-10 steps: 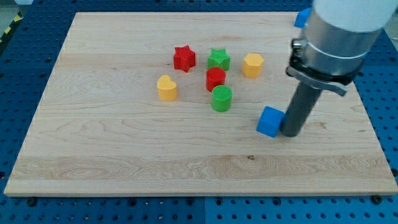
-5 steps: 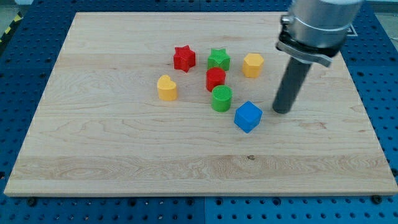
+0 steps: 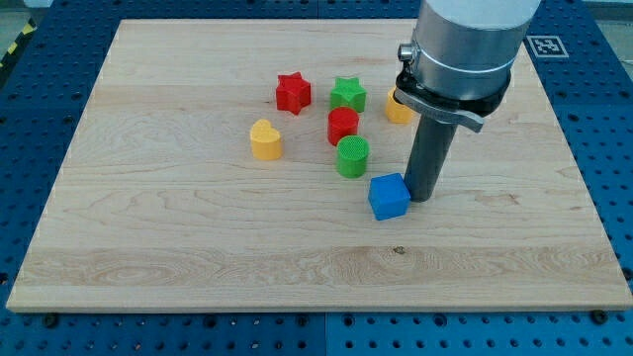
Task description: Move the blue cube to the center
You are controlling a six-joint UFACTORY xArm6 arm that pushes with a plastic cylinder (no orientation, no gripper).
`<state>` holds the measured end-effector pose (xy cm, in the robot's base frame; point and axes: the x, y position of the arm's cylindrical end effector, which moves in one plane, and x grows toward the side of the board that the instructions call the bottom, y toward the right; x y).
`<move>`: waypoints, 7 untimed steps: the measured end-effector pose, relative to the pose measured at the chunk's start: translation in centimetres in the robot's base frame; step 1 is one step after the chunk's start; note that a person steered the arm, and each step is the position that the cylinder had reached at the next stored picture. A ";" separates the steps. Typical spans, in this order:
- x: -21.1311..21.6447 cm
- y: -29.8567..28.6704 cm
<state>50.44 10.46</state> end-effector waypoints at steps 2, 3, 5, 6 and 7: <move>2.0 -0.2; 2.0 -1.0; 1.9 -4.9; 1.4 -6.9; 0.2 -7.9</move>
<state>50.63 2.55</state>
